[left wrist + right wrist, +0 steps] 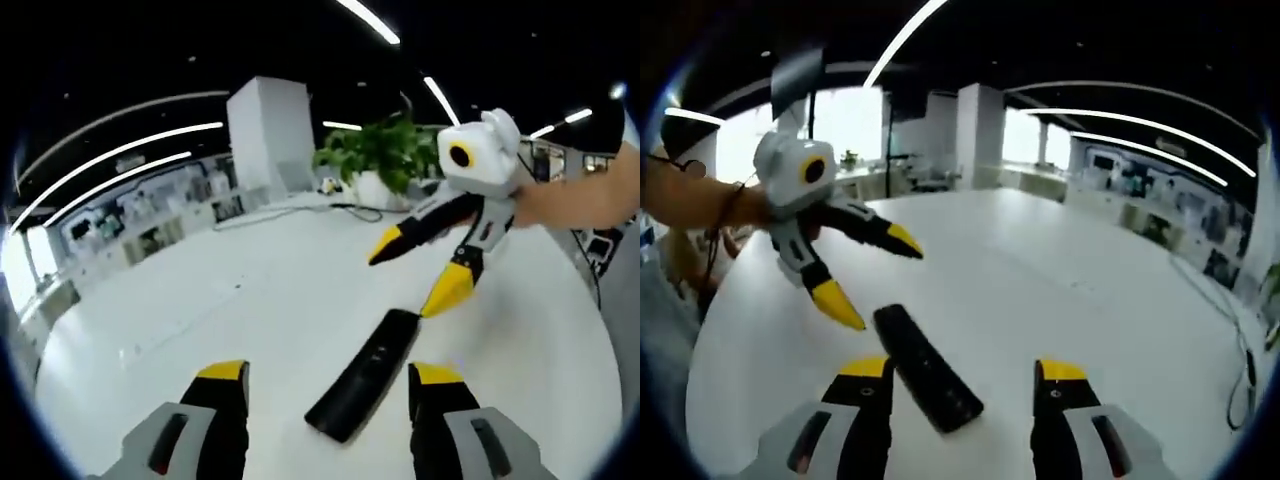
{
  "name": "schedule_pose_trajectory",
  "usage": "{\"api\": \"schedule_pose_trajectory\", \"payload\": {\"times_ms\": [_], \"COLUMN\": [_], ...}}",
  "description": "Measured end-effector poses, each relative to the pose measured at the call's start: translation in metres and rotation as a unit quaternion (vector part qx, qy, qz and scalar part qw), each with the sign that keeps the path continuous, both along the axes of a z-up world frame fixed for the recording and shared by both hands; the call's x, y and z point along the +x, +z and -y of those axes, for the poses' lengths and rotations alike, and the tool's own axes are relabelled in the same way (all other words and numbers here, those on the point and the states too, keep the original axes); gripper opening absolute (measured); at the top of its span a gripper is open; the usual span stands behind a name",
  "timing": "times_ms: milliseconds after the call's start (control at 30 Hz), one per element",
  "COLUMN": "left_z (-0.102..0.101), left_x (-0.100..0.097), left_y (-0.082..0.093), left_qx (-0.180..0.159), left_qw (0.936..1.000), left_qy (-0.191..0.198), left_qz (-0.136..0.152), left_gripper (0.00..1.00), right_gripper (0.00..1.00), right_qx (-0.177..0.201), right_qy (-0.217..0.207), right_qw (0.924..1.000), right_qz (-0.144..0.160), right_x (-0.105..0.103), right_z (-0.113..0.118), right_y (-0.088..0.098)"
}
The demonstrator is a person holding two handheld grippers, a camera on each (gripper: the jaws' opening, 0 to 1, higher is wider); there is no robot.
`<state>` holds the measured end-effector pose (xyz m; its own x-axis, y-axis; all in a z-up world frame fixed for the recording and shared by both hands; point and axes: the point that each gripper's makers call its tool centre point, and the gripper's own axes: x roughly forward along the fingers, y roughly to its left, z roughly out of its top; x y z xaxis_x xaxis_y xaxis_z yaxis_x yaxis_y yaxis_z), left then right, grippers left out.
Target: Press the specified remote control buttons in sequence, fully releasing each button before pressing the next.
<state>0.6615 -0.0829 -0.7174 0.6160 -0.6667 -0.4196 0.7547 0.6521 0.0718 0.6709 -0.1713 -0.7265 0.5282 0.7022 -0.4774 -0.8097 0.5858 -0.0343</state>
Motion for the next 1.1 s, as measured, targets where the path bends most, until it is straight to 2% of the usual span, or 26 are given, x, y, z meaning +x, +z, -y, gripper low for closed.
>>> {"api": "schedule_pose_trajectory", "payload": {"times_ms": [100,133,233,300,433,567,733,900,1100], "left_z": [-0.007,-0.014,-0.018,-0.026,-0.035,-0.039,-0.043,-0.049,-0.053], "left_x": [0.000,0.002,-0.003,-0.004,-0.009,-0.018,-0.034,-0.050,-0.078], "left_y": [0.002,0.003,0.008,0.010,0.011,0.009,0.008,0.007,0.002], "left_qx": [0.003,0.004,-0.031,-0.038,-0.026,-0.020,-0.013,-0.004,0.012], "left_qw": [0.9994,0.9982,0.9950,0.9923,0.9884,0.9866,0.9839,0.9807,0.9810], "left_qy": [0.032,0.058,0.095,0.118,0.148,0.161,0.177,0.194,0.194], "left_qz": [0.012,0.013,0.003,0.006,0.020,0.021,0.023,0.020,0.009], "left_gripper": [0.74,0.74,0.74,0.75,0.77,0.81,0.87,0.88,0.88], "right_gripper": [0.57,0.57,0.58,0.60,0.63,0.63,0.62,0.62,0.60], "right_qx": [0.020,0.031,0.049,0.056,0.060,0.059,0.037,0.053,0.049], "right_qy": [-0.030,-0.041,-0.088,-0.109,-0.134,-0.139,-0.146,-0.173,-0.173], "right_qw": [0.9993,0.9987,0.9949,0.9925,0.9890,0.9881,0.9884,0.9834,0.9835], "right_qz": [-0.003,-0.006,-0.002,0.000,-0.017,-0.030,-0.018,-0.014,-0.020], "right_x": [-0.001,-0.002,-0.002,-0.005,-0.015,-0.026,-0.045,-0.052,-0.073], "right_z": [0.002,0.002,0.009,0.013,0.019,0.021,0.029,0.041,0.046], "right_y": [0.004,0.005,0.011,0.012,0.006,0.000,0.003,0.013,0.014]}}
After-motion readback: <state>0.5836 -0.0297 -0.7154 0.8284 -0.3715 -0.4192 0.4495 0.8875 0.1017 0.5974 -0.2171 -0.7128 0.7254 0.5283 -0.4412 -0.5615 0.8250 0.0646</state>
